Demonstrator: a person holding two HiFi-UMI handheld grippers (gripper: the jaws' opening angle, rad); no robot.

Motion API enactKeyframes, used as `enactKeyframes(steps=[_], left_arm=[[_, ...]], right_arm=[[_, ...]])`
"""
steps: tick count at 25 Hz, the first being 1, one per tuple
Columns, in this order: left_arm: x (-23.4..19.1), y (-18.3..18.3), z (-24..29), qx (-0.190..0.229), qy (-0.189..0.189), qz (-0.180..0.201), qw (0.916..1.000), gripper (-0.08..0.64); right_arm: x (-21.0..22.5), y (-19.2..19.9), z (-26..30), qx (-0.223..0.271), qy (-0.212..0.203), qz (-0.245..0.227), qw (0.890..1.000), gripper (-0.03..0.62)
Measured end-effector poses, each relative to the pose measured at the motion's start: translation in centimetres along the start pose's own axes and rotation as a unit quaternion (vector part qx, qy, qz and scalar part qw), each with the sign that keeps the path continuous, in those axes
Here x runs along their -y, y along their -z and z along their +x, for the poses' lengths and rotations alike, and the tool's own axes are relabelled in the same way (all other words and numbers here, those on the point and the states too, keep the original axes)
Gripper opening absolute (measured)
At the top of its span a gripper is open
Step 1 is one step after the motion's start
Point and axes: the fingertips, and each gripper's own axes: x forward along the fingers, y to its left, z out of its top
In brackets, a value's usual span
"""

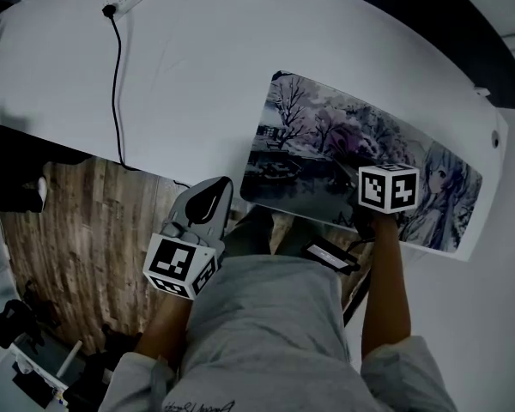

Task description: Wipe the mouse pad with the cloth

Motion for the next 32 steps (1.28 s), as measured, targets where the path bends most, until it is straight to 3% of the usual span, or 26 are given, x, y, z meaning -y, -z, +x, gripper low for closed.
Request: enactKeyframes(steps=[21, 32], left_arm=[[-6.0, 1.2, -5.4, 0.046, -0.084, -0.057, 0.9938, 0.013], [-6.5, 1.3, -6.3, 0.05, -0.095, -0.065, 0.9921, 0.014]], right_arm=[[-12.3, -3.4, 7.1, -0.035, -0.087, -0.094, 0.991, 0.094], [-13.8, -3.8, 7.9, -0.033, -0.104, -0.1, 0.989, 0.094]])
